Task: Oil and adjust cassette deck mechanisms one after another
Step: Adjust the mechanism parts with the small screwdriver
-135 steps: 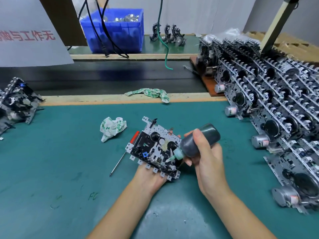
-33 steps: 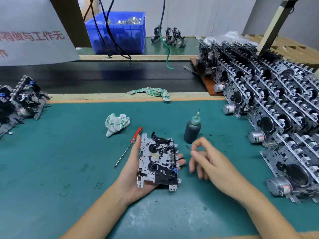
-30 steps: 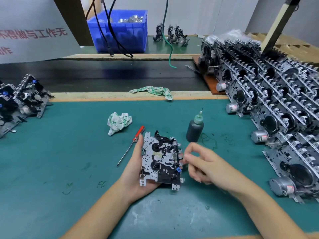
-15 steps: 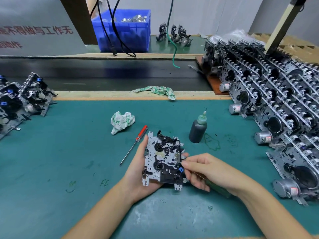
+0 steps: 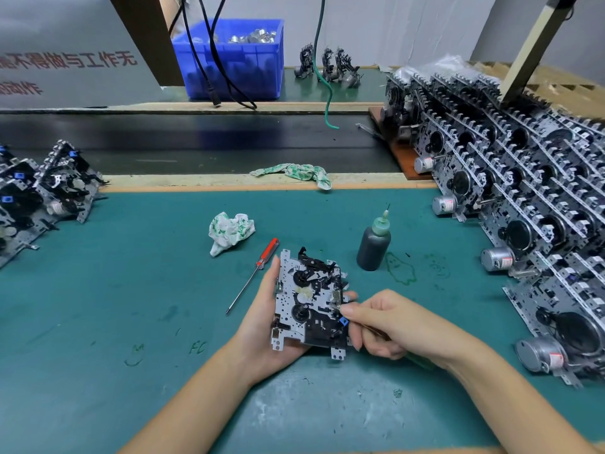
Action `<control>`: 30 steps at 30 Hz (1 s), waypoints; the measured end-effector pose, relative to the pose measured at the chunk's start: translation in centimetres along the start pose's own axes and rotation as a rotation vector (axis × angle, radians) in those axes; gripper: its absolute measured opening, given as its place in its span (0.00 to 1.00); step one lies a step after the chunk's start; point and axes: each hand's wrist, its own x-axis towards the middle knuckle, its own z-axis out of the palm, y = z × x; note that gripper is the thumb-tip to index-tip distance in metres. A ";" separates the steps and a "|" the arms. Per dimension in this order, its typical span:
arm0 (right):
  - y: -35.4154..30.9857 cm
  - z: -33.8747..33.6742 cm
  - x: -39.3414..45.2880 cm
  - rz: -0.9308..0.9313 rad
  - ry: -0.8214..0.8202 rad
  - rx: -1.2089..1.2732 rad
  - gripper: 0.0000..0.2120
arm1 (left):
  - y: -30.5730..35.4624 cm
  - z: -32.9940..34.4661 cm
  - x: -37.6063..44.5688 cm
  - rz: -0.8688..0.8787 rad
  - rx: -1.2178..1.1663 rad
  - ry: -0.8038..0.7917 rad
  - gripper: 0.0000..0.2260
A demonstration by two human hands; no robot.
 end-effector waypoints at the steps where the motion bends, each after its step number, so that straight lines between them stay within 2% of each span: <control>1: 0.0 0.0 0.0 0.002 -0.007 -0.016 0.24 | 0.0 0.0 0.1 0.000 0.007 0.008 0.35; 5: 0.2 -0.1 0.1 0.022 -0.051 -0.043 0.28 | -0.2 -0.2 0.2 0.005 0.009 0.023 0.35; 22: 0.2 -1.1 1.0 0.074 -0.179 -0.239 0.31 | 0.0 0.2 0.3 -0.014 0.079 0.098 0.34; 30: 0.5 -0.9 0.6 -0.025 -0.153 -0.187 0.32 | 0.1 0.4 -0.3 -0.029 0.133 0.058 0.37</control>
